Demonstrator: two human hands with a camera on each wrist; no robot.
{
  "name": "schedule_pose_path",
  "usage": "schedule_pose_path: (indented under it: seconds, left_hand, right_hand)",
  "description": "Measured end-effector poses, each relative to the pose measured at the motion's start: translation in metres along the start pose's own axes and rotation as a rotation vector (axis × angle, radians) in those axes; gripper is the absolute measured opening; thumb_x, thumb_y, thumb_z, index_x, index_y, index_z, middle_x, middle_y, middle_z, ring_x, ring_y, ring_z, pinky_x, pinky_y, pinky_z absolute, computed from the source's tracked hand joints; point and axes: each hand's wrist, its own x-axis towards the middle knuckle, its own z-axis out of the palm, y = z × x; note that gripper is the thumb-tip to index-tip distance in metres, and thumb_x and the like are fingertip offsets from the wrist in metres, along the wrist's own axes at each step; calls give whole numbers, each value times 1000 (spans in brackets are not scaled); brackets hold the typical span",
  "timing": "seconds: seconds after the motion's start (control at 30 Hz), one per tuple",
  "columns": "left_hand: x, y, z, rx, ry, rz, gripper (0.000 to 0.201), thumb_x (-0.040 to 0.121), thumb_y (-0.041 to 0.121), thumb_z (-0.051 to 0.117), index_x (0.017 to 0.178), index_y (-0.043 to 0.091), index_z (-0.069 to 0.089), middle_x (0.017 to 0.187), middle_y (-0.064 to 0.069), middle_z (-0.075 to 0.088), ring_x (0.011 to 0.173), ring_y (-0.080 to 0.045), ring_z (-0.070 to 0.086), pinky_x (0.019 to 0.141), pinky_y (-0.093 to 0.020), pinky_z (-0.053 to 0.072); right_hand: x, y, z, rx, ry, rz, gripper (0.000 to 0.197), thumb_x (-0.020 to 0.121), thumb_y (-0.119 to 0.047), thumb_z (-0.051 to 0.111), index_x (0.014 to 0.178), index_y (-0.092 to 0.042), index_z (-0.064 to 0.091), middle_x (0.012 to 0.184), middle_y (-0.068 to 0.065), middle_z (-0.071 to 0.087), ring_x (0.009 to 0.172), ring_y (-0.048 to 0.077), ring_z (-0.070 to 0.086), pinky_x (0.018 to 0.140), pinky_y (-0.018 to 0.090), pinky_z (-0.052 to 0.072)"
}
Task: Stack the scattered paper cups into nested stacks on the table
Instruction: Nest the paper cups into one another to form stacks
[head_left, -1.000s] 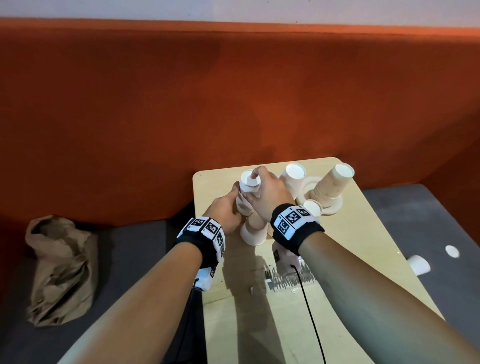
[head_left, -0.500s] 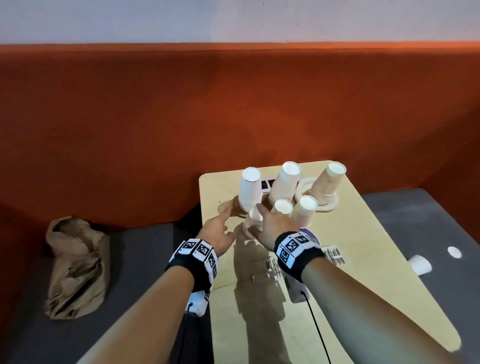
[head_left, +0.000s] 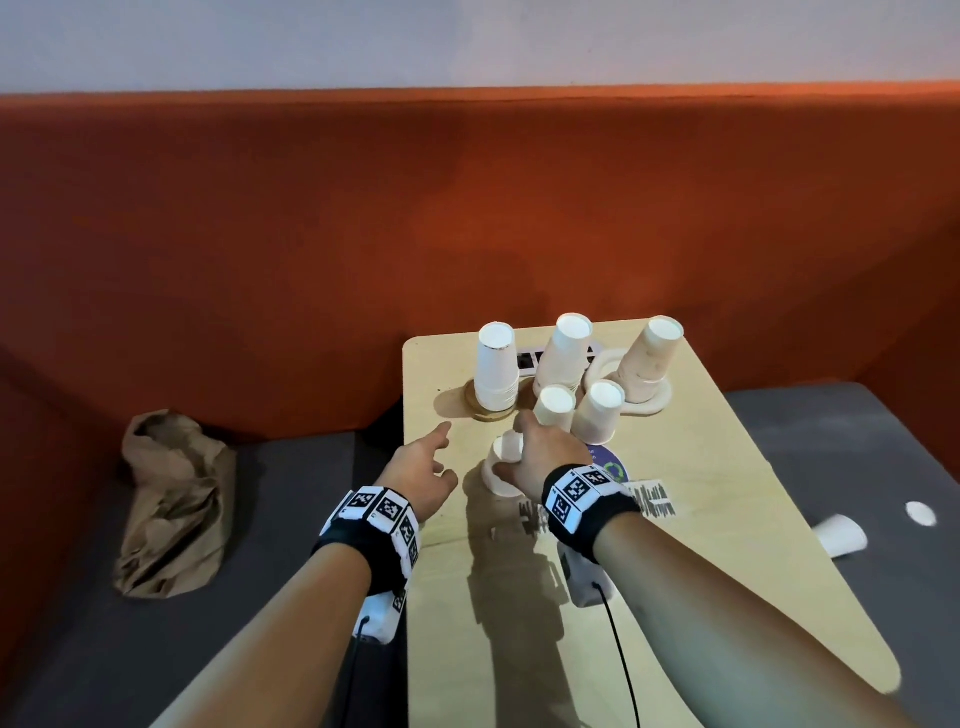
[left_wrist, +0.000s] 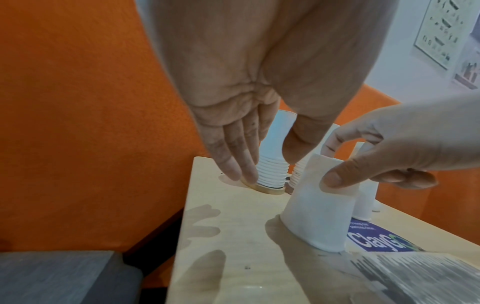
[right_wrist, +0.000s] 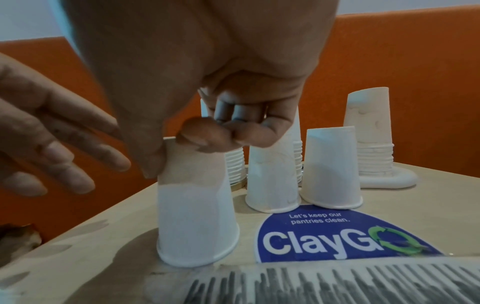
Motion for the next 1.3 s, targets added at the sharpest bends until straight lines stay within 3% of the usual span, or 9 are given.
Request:
schedule_pose_path:
  seconds: [0.13, 0.27, 0.47, 0.57, 0.7, 0.87, 1.07, 1.17, 1.3]
  left_hand:
    - [-3, 12, 9, 4, 6, -12, 71, 92, 13, 58, 154, 27, 27, 140, 7, 51, 110, -14, 58, 83, -23, 50]
    - [-3, 32, 24, -6, 9, -16, 71, 91, 14, 60, 153, 28, 29, 137, 8, 52, 109, -14, 57, 89, -30, 54]
    - [-13, 55, 47, 92, -35, 14, 80, 79, 30, 76, 149, 27, 37, 135, 6, 57, 106, -10, 58, 93, -28, 52]
    - [-20, 67, 53, 86, -54, 12, 94, 65, 47, 85, 147, 31, 40, 134, 12, 56, 109, -7, 58, 94, -30, 51]
    - [-34, 89, 63, -13, -53, 64, 96, 52, 58, 88, 137, 39, 49, 123, 19, 61, 110, -3, 59, 98, -34, 51]
    - [-45, 94, 71, -304, -10, 120, 71, 54, 32, 96, 117, 27, 65, 104, 9, 73, 98, -8, 69, 92, -37, 56]
    - [-48, 76, 60, -345, 208, 17, 63, 54, 50, 91, 106, 26, 66, 95, 5, 74, 86, -11, 71, 80, -33, 59]
    - [-52, 69, 53, -331, 348, -30, 48, 67, 56, 82, 100, 25, 68, 86, 4, 72, 76, -11, 70, 70, -30, 57]
    - [-60, 70, 46, -386, 466, -51, 34, 87, 51, 65, 95, 18, 67, 69, 6, 64, 58, -8, 58, 54, -22, 46]
  right_hand:
    - [-5, 15, -10, 97, -36, -4, 62, 79, -51, 71, 126, -22, 43, 110, 0, 66, 98, 25, 65, 82, 39, 56]
    - [-12, 42, -26, 180, -89, 12, 66, 76, -57, 72, 127, -23, 47, 112, -1, 65, 96, 22, 64, 78, 34, 53]
    - [-26, 101, -40, 446, -70, 23, 60, 66, -73, 70, 106, -30, 58, 90, -15, 60, 81, 7, 59, 71, 29, 48]
    - [-31, 123, -48, 554, -70, -32, 38, 73, -68, 72, 79, -35, 55, 76, -11, 55, 70, 8, 52, 63, 24, 40]
    - [-31, 146, -52, 715, -104, -84, 51, 74, -62, 76, 69, -16, 52, 65, -3, 50, 59, 13, 46, 59, 27, 37]
    - [-28, 154, -60, 892, -228, -180, 63, 77, -55, 76, 82, 5, 57, 60, 0, 48, 50, 14, 43, 53, 25, 37]
    - [-19, 140, -69, 935, -257, -282, 59, 76, -57, 69, 87, 0, 60, 56, -7, 52, 53, 16, 48, 53, 31, 43]
    - [-7, 133, -70, 870, -225, -291, 38, 83, -50, 71, 82, -13, 62, 57, -9, 56, 54, 16, 52, 58, 33, 47]
    - [5, 118, -74, 786, -202, -303, 22, 88, -38, 73, 90, -19, 64, 79, 6, 68, 61, 14, 61, 65, 31, 55]
